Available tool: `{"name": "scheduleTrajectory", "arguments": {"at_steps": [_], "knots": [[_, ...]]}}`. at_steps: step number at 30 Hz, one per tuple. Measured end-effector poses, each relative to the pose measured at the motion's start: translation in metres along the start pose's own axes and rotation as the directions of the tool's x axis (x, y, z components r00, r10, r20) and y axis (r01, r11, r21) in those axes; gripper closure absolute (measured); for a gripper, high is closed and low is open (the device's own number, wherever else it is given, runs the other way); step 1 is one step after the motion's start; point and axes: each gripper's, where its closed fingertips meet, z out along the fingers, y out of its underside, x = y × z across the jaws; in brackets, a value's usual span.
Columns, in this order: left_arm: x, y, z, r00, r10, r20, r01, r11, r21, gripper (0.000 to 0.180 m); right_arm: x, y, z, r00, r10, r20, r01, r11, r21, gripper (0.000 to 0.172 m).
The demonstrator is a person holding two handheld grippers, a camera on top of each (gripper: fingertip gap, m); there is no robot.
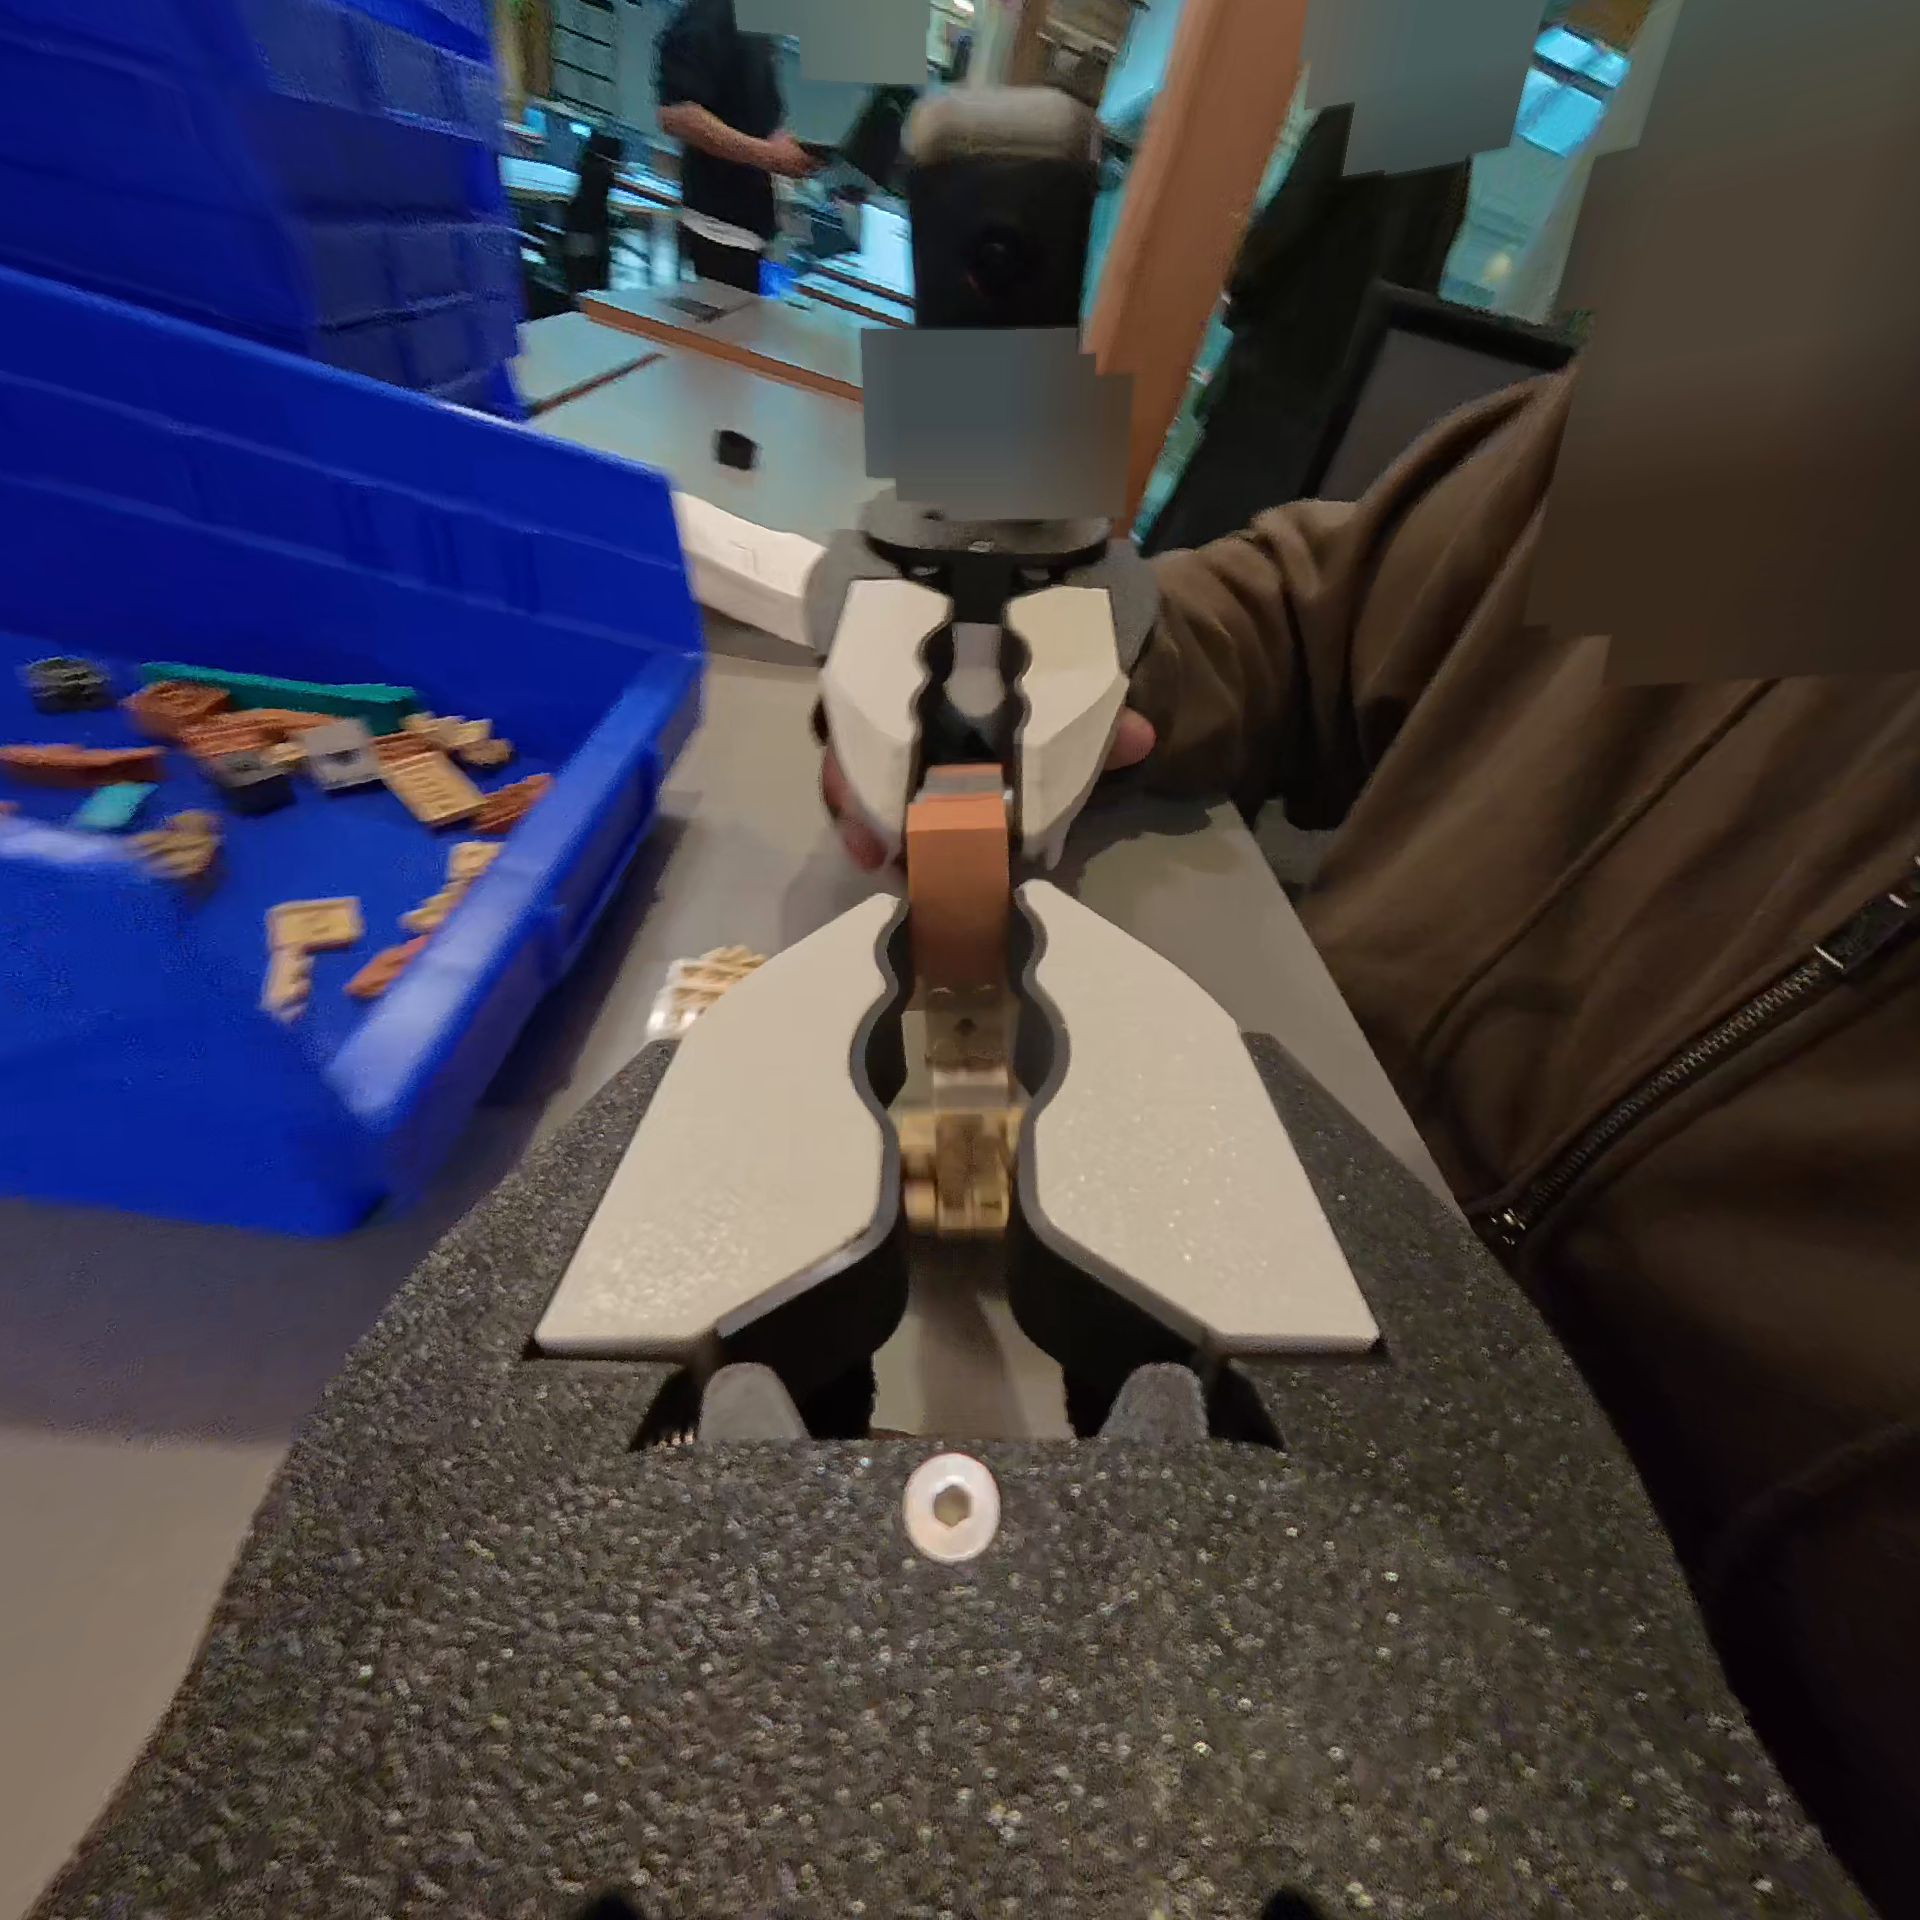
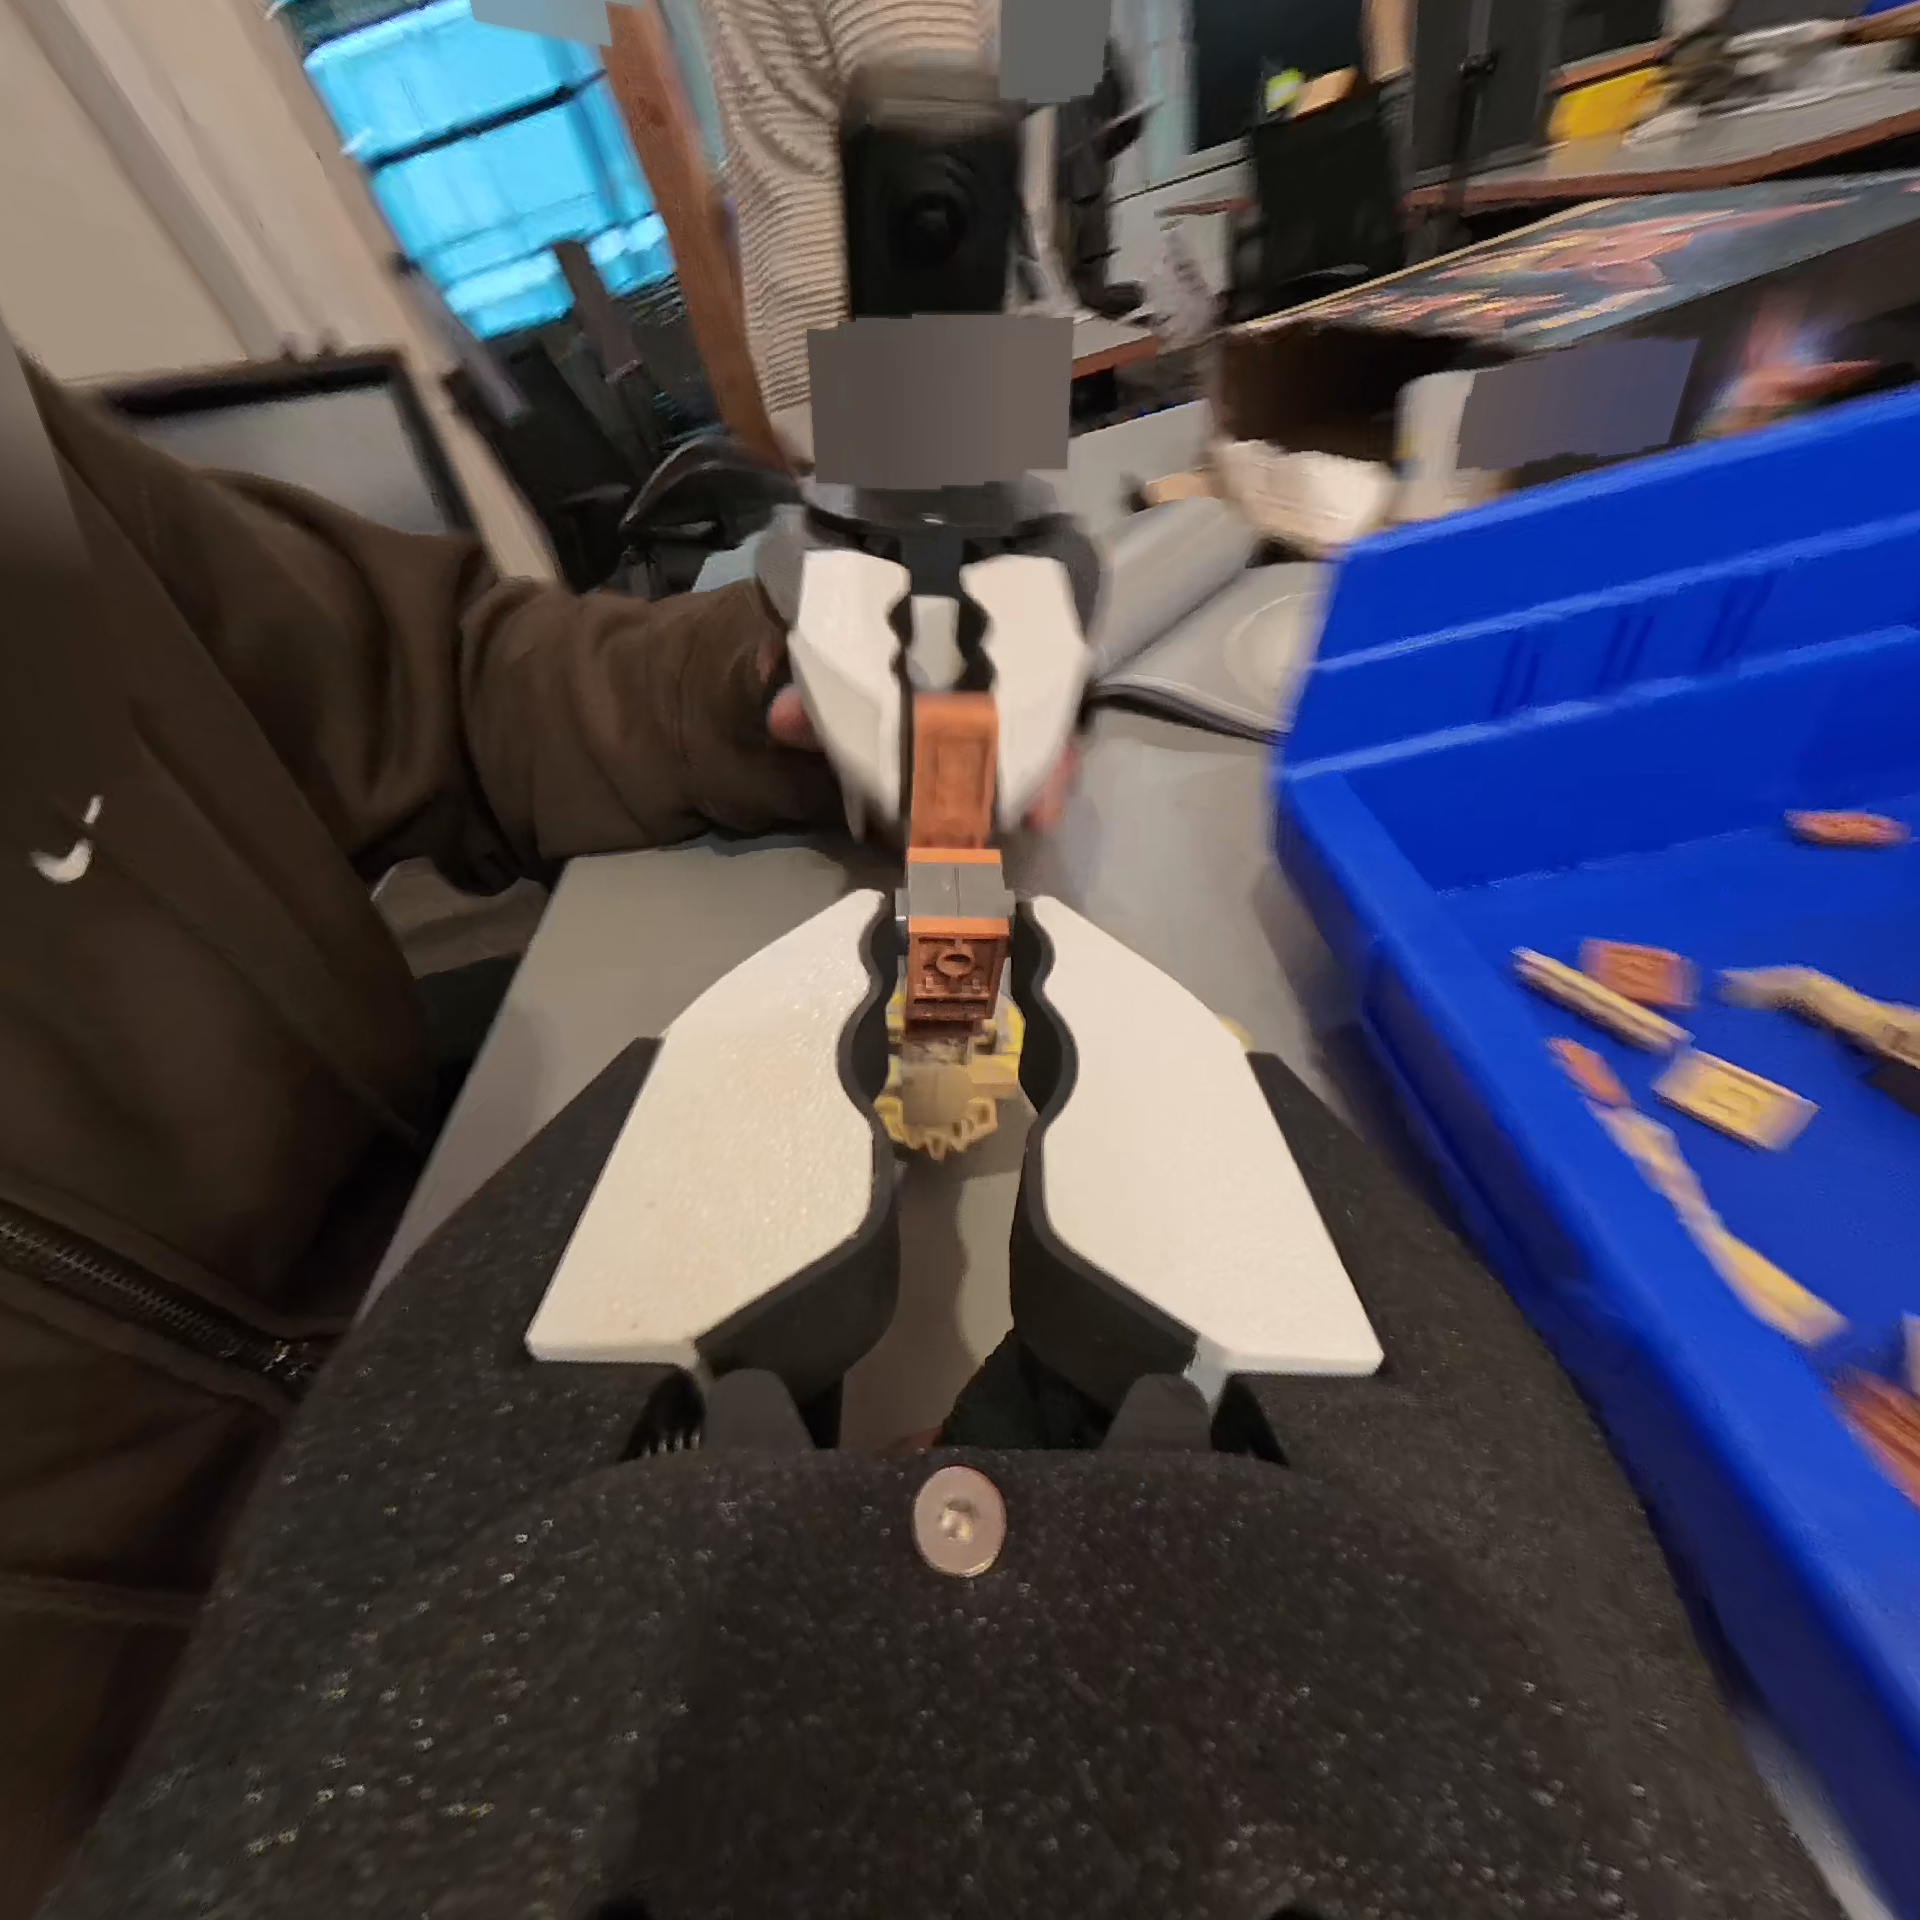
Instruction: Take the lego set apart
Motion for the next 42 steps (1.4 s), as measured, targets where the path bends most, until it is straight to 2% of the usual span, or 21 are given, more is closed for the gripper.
{"name": "scheduleTrajectory", "arguments": {"at_steps": [3,5,8,12,19,29,35,42], "knots": [[-0.018,-0.014,-0.026,0.995,-0.075,0.059,0.067,0.990,0.123,0.164,0.020,-0.007,-0.023,0.998,0.056,-0.026,-0.055,0.997,0.058,0.151],[-0.018,-0.009,-0.021,0.996,-0.063,0.063,0.058,0.995,0.081,0.164,0.026,-0.010,-0.027,0.996,0.082,-0.026,-0.080,0.994,0.081,0.151],[-0.014,0.000,-0.013,0.998,-0.033,0.060,0.032,0.999,0.011,0.164,0.021,-0.005,-0.023,0.999,0.044,-0.027,-0.043,0.998,0.049,0.151],[-0.019,-0.006,-0.018,0.995,-0.079,0.055,0.076,0.995,0.059,0.164,0.017,-0.002,-0.019,0.999,0.043,-0.009,-0.043,0.999,0.026,0.151],[-0.012,-0.008,-0.011,0.994,-0.105,0.013,0.104,0.992,0.074,0.164,0.007,0.004,-0.007,0.988,0.153,0.021,-0.152,0.988,-0.023,0.151],[-0.015,-0.006,-0.004,0.995,-0.031,0.097,0.025,0.998,0.060,0.164,0.005,0.022,-0.001,0.974,0.227,0.003,-0.224,0.964,-0.142,0.150],[-0.016,-0.002,0.001,0.986,0.063,0.152,-0.065,0.998,0.008,0.164,-0.003,0.041,-0.007,0.994,0.106,0.031,-0.092,0.951,-0.296,0.150],[-0.013,-0.002,0.004,0.978,0.128,0.165,-0.127,0.992,-0.018,0.164,0.003,0.047,-0.019,0.997,-0.078,0.004,0.074,0.928,-0.365,0.145]]}}
